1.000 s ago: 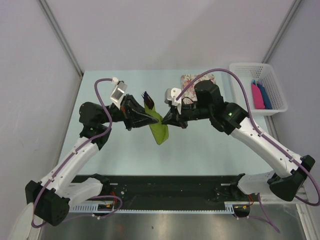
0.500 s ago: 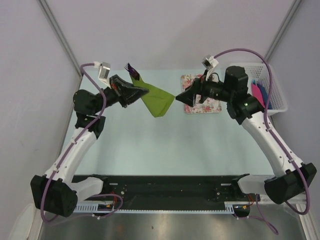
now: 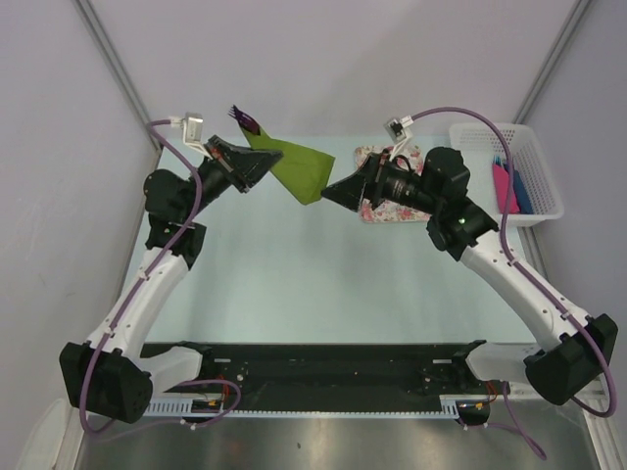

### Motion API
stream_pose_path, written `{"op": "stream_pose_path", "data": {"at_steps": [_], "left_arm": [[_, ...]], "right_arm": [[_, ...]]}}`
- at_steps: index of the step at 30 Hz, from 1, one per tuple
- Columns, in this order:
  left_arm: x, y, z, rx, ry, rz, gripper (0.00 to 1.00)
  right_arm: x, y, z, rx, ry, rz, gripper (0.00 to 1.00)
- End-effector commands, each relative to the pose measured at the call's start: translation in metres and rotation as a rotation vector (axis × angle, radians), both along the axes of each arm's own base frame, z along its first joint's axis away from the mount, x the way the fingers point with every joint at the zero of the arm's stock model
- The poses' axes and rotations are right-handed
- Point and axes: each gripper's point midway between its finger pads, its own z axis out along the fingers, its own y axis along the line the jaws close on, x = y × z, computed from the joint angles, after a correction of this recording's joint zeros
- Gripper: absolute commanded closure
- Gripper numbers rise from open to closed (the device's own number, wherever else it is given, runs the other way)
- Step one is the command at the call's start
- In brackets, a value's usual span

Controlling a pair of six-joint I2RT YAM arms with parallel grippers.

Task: Place the utensils on the paper napkin and roll it up

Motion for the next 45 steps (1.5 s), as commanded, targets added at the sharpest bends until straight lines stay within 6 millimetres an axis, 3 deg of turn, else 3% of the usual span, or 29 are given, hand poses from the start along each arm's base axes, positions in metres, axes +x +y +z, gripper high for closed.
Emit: {"op": "stream_pose_path", "data": {"at_steps": [1,4,8,11,18,27,33,45], "left_arm": [[0.004,0.019,0.029,-0.051,-0.04,0.129,1.0],[0.008,0.021,0.031,-0.076,-0.014,0.147,1.0],[0.01,0.022,0.039,-0.098,-0.014,0.155,1.0],[0.011,0.023,0.045,-0.104,-0.022,0.16,1.0],[0.011,0.023,0.046,-0.117,-0.011,0.156,1.0],[0.009,0.02,0.038,-0.119,0.017,0.12,1.0],[-0.003,0.016,0.047,-0.147,-0.002,0.04,1.0],[-0.026,0.007,0.075,-0.154,-0.074,-0.087,1.0]], "right_arm": [[0.007,-0.011,0.023,0.045,-0.083,-0.119,0.1],[0.012,-0.01,0.023,0.05,-0.11,-0.14,0.11],[0.014,0.008,0.023,0.077,-0.113,-0.082,0.29],[0.014,0.019,0.025,0.09,-0.125,-0.055,0.36],[0.022,0.031,0.025,0.085,-0.147,-0.05,0.41],[0.021,0.026,0.033,0.123,-0.165,-0.003,1.0],[0.024,0.019,0.021,0.121,-0.131,0.036,1.0],[0.023,0.031,-0.027,0.116,0.023,0.141,1.0]]}}
